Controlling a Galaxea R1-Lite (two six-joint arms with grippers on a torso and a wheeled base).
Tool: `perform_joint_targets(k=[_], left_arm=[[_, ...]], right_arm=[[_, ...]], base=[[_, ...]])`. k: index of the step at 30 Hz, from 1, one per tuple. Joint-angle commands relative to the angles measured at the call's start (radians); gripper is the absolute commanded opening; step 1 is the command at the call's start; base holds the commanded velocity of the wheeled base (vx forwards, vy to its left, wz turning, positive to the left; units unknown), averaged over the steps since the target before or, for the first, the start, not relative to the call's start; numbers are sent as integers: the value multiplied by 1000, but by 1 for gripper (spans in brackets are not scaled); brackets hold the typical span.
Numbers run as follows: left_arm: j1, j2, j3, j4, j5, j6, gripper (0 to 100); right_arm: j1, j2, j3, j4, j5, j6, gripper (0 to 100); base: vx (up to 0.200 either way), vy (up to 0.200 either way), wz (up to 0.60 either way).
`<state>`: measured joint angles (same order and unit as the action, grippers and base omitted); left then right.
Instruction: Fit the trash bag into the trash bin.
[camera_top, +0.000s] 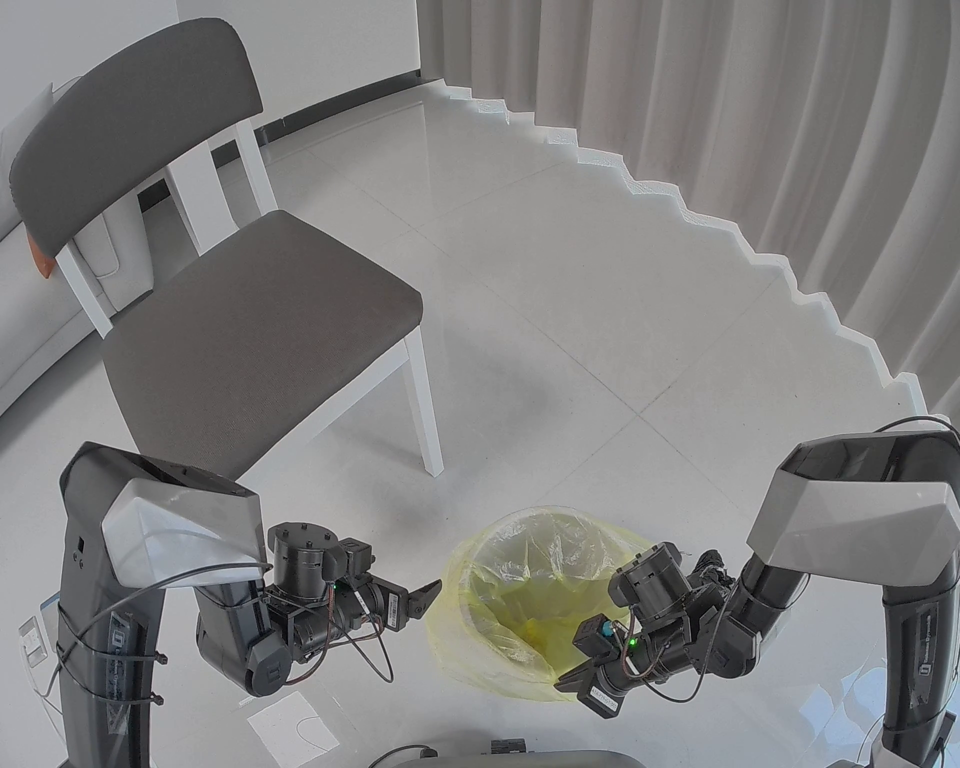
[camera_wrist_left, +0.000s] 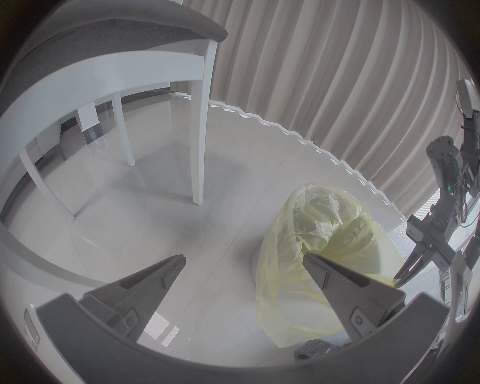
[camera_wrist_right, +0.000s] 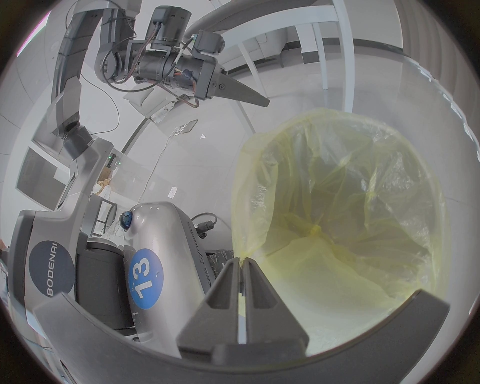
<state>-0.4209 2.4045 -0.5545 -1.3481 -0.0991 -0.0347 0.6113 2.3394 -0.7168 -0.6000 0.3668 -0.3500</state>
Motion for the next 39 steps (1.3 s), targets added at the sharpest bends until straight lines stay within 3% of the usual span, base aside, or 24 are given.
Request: perform_joint_targets(k=[1,3,4,22,28,33,35,39], left_arm=[[-1,5,-2,0,-1,-1,100],[1,7,-5,0,-1,-1,100],[1,7,-5,0,-1,-1,100],[4,1,-5,0,-1,-2,100],[22,-13,5,-22,-1,-27,100],[11,-15,11,-22,1,-28,100],[5,-15,11,-22,3,-28,100],[1,-15,11,-22,9,-28,100]], right_arm=[[1,25,-1,0,0,-1,0],[1,26,-1,2,0,-3,0],[1,25,-3,0,0,-4,100],[31,-236,71,17,0,6,100],[24,-226,-56,19,-146,-26,100],[12,-158,-150,19,-223,-188,100],[12,-104,-176,19,-332,-250,100],[12,-20,-201,19,-419,-287,100]], base=[[0,0,0],[0,0,0],[0,0,0],[0,0,0],[0,0,0],[0,0,0],[0,0,0],[0,0,0]])
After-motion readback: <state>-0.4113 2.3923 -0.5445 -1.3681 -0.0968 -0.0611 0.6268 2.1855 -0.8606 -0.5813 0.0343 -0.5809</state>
